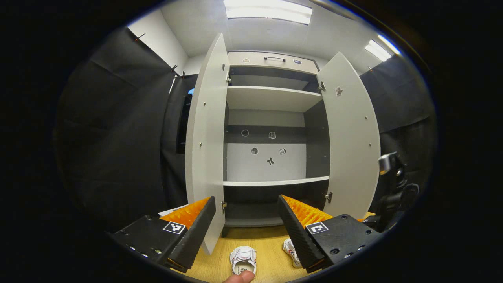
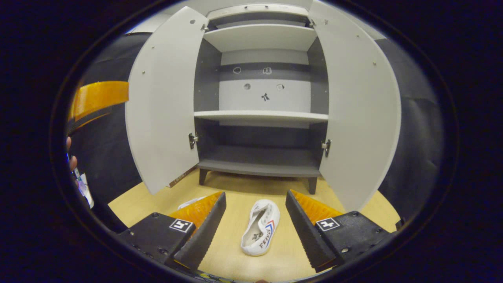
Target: Grab one shoe with the right hand and put it into the shoe cabinet, grab the other shoe with the left hand and put it into the shoe cabinet; then close the right door with the right hand and the left door with the left hand.
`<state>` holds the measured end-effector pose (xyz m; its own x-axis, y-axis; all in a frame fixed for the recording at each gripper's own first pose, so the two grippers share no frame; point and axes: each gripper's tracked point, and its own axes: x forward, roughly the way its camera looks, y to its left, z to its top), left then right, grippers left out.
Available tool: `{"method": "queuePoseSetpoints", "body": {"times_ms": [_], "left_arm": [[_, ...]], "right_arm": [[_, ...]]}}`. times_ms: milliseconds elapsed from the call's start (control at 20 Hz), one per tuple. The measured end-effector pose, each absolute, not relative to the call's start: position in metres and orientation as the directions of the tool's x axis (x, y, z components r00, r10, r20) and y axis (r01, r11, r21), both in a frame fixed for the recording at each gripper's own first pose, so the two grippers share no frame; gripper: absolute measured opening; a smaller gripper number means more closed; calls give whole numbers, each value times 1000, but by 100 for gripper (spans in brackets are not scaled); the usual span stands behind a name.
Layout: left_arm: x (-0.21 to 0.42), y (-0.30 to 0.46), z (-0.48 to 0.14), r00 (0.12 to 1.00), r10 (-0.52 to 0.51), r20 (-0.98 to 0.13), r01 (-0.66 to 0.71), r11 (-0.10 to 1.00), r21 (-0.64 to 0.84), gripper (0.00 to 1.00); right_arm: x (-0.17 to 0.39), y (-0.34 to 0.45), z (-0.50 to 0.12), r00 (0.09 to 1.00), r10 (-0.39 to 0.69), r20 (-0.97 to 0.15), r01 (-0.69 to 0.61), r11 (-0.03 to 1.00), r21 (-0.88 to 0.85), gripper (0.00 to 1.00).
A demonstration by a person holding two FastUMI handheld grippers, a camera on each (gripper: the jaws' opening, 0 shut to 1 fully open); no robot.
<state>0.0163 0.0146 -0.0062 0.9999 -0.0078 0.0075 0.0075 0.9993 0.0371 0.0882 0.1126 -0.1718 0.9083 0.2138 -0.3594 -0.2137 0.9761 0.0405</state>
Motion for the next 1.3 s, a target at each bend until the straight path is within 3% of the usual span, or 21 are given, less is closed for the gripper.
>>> {"method": "queuePoseSetpoints", "body": {"times_ms": [300, 350, 550, 650, 850, 900, 950, 1000, 1050, 1100, 1300], "left_arm": [[20, 31, -15, 1000, 13, -11, -12, 999, 41, 95], [21, 34, -16, 1000, 15, -14, -15, 999, 42, 95], [24, 43, -23, 999, 27, -24, -26, 999, 35, 95], [26, 45, -26, 999, 28, -30, -27, 999, 30, 95], [31, 49, -33, 998, 30, -47, -29, 999, 27, 95], [32, 49, -35, 998, 30, -51, -28, 999, 26, 95], [34, 50, -36, 998, 30, -55, -29, 999, 25, 95], [35, 51, -39, 998, 31, -61, -29, 999, 26, 95], [37, 51, -40, 997, 31, -66, -29, 999, 26, 95], [37, 51, -41, 997, 32, -68, -30, 999, 28, 95], [38, 50, -45, 996, 34, -78, -32, 999, 31, 95]], "right_arm": [[115, 129, -251, 823, 219, -524, -212, 974, 75, 84], [118, 131, -263, 807, 219, -549, -214, 974, 73, 77], [128, 132, -295, 767, 193, -612, -187, 980, 74, 75], [134, 131, -308, 745, 186, -641, -175, 981, 82, 61], [148, 134, -327, 710, 196, -676, -155, 980, 121, 57], [151, 137, -331, 704, 197, -682, -158, 980, 120, 52], [154, 138, -335, 699, 196, -688, -163, 980, 114, 40], [157, 140, -338, 696, 194, -692, -168, 980, 106, 42], [160, 141, -339, 693, 193, -694, -172, 980, 101, 31], [164, 140, -340, 693, 187, -696, -173, 981, 90, 39], [175, 140, -352, 708, 170, -685, -179, 982, 57, 35]]}}
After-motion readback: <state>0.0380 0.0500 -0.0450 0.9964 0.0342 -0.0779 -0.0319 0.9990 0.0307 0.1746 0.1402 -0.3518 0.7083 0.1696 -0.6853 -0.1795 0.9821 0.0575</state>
